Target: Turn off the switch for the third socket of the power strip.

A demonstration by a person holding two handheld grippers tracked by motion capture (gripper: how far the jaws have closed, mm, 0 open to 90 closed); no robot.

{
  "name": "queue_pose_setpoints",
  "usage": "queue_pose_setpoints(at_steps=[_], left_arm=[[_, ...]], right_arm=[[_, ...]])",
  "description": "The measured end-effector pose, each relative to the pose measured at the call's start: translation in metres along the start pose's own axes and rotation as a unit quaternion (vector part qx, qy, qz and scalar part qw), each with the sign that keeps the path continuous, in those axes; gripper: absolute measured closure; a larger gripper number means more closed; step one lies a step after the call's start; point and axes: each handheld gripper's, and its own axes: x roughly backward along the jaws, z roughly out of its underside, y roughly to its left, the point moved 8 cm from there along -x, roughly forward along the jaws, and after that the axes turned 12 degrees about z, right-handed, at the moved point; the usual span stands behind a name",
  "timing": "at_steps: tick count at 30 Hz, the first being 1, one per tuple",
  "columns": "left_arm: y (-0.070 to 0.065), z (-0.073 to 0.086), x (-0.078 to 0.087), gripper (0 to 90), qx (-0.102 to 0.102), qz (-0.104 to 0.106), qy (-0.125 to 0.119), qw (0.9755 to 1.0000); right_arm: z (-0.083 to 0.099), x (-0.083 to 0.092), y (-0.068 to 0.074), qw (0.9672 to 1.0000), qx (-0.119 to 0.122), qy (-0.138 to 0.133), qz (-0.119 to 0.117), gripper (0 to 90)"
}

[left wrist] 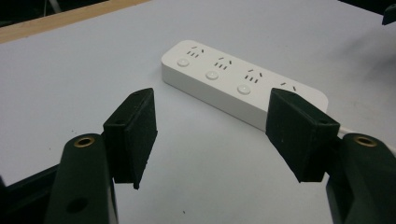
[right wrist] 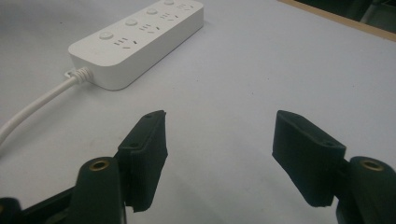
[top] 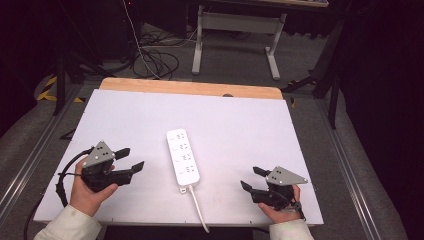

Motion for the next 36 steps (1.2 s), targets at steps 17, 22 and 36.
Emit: queue_pose_setpoints(at_steps=[17, 22, 36], left_arm=[[-0.007, -0.024, -0.024, 36.3, -0.015, 0.020, 0.021, 0.9995], [-0.013, -0.033, -0.034, 37.0, -0.022, 0.028, 0.022, 0.9991], [-0.017, -0.045, -0.052, 43.3, -0.035, 0.028, 0.041, 0.9982]], right_arm=[[0.000, 0.000, 0.000, 1.0000, 0.003, -0.001, 0.002, 35.3], [0.000, 0.000, 0.000, 1.0000, 0.003, -0.003, 0.002, 35.3], [0.001, 0.000, -0.001, 1.0000, 0.003, -0.003, 0.002, 35.3]])
